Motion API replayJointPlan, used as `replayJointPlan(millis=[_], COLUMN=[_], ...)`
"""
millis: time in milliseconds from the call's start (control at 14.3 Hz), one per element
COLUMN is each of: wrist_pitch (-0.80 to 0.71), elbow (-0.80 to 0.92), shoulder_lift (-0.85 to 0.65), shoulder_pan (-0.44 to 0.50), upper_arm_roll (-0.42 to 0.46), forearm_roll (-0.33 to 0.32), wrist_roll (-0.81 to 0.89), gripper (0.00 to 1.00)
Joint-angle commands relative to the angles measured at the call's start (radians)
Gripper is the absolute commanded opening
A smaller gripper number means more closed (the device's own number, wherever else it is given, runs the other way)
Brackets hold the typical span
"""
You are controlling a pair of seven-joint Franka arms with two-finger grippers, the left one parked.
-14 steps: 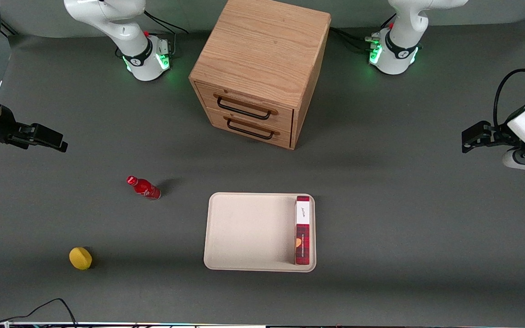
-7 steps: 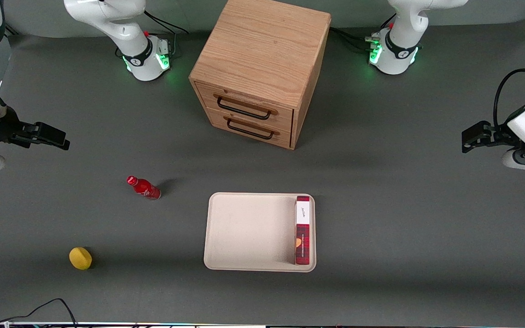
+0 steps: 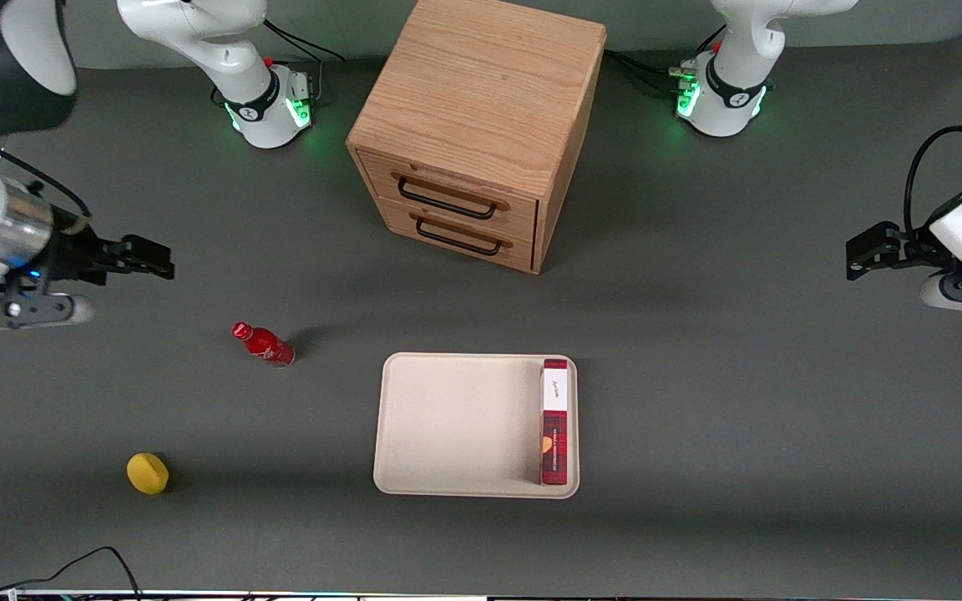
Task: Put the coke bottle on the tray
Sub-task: 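Move the open right gripper down over the red Coca-Cola bottle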
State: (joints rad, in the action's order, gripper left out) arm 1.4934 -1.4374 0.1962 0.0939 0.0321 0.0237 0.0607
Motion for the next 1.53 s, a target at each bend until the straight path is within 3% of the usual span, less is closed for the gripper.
replayJointPlan(millis=[0,419,1116,1465], wrist_pitch=[0.123,0.391,0.717,0.772], elbow=[-0.145,-0.394,-0.641,-0.678], shoulder_lift=[-0.026,-0.041,-0.041,-0.035], shoulder_pan=[0.007,-0.002,0.001,0.001], upper_arm_roll=[0.006,0.019,0.032,0.031], forearm_roll=[-0.022,-0.037,-0.038,-0.041], wrist_roll=[-0.050,-0.042,-0.015,-0.016], gripper=[1.00,0.99,0.96,0.93])
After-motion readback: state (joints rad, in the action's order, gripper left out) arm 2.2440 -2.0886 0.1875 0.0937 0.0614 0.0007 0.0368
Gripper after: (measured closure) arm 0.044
